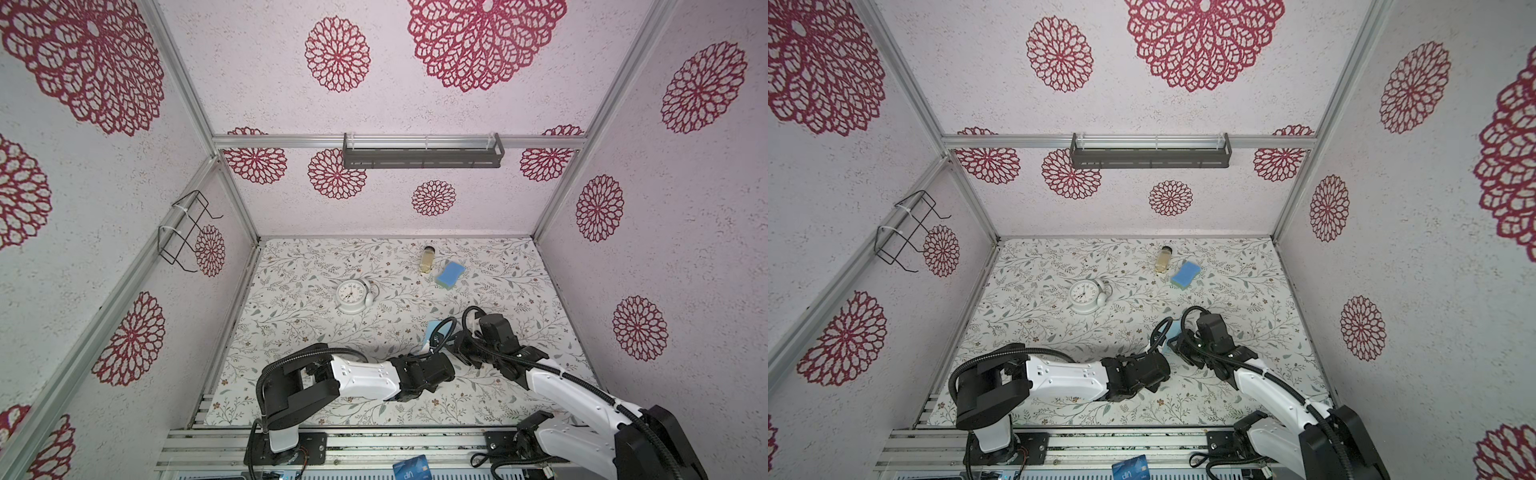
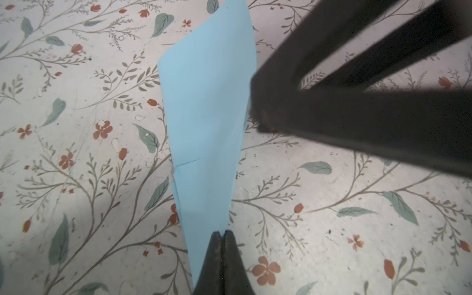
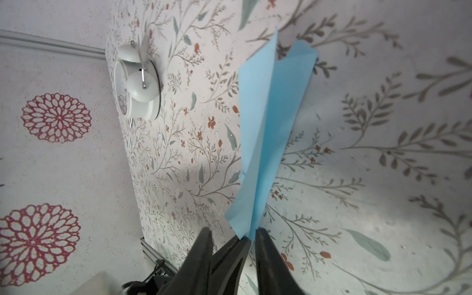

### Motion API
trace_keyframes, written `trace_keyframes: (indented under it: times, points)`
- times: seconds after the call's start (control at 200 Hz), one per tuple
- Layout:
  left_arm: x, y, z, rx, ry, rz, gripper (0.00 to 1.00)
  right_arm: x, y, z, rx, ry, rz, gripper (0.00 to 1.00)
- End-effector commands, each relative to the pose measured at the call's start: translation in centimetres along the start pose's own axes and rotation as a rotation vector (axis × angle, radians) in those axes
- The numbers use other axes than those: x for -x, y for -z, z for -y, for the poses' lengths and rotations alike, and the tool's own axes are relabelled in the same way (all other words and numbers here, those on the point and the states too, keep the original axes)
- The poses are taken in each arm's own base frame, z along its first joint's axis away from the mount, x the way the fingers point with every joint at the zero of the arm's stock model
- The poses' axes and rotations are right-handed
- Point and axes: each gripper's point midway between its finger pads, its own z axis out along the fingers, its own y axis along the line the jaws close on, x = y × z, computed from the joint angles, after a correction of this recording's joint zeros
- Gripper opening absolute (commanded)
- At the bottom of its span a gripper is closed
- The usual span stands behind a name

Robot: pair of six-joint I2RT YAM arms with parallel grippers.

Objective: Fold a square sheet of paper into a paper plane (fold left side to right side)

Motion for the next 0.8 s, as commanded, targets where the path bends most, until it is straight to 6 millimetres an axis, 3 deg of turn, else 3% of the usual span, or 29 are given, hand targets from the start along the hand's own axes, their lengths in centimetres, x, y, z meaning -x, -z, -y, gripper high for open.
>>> trace_keyframes:
  times: [0.0,0.155,0.495,0.796]
  points:
    - [1.5,0.9,-0.4,-0.040,0.076,0.032,0.00,1.8,2.2,-3.1,0.059,0.042,0.063,0.44]
    - [1.5,1.4,-0.8,-0.088,0.145,0.016,0.00,3.7,4.2,-6.0,0.107,0.073,0.108,0.58]
    - [0.5,1.7,-0.1,-0.206,0.288,-0.011,0.00,6.6,7.2,-12.7,0.185,0.166,0.140,0.70]
    - [-1.3,1.1,0.2,-0.245,0.332,-0.049,0.00,6.7,8.6,-17.4,0.409,0.142,0.110,0.69]
